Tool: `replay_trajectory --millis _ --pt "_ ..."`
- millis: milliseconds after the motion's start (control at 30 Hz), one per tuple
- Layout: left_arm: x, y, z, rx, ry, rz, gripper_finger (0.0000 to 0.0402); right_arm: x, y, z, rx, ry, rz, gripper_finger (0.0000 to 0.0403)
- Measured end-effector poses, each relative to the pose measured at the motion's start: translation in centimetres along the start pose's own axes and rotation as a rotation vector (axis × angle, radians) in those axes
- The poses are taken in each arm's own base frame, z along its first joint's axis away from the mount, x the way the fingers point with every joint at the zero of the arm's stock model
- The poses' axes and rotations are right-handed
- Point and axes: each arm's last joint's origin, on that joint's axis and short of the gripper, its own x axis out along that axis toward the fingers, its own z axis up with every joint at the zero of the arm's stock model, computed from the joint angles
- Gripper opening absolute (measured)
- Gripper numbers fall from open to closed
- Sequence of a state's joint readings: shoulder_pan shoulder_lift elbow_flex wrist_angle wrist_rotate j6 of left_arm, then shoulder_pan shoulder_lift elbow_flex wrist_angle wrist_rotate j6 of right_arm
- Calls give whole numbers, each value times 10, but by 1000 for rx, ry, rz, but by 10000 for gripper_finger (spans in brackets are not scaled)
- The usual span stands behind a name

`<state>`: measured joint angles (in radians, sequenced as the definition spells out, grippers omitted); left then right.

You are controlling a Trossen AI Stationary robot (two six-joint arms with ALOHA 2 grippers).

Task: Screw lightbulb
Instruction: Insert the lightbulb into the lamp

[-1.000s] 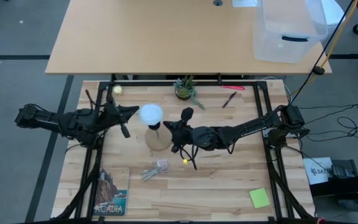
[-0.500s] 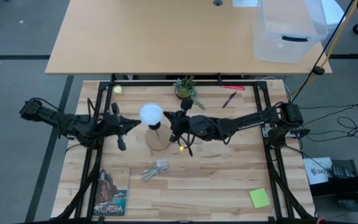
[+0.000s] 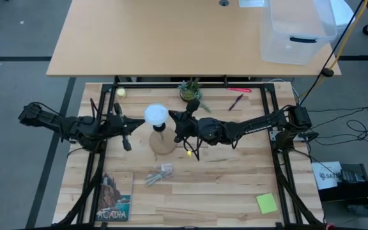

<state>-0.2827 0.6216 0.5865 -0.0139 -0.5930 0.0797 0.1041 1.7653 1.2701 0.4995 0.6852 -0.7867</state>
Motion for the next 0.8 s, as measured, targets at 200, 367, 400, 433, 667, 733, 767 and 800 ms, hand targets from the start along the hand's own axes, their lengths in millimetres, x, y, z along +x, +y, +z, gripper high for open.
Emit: replay_trajectory --millis 200,367,400,433,667,733,767,800 --pt "1 2 -1 -12 9 23 0 -7 6 6 -38 -12 12 0" --pt "2 5 -3 -8 28 43 0 -13 11 11 -47 -28 27 0" --pt "2 5 -3 -8 29 48 0 -14 12 12 -49 -33 32 0" --pt "2 6 -3 -8 30 54 0 -14 13 13 -51 -38 37 0" --pt "5 10 -4 8 33 66 0 -20 18 18 -72 -79 75 0" --pt "6 12 -4 12 33 60 0 -22 20 20 -73 -96 90 0" --pt "6 12 -4 11 33 57 0 -22 20 20 -77 -99 93 0" --pt "6 12 -4 11 32 50 0 -24 21 21 -79 -100 94 0"
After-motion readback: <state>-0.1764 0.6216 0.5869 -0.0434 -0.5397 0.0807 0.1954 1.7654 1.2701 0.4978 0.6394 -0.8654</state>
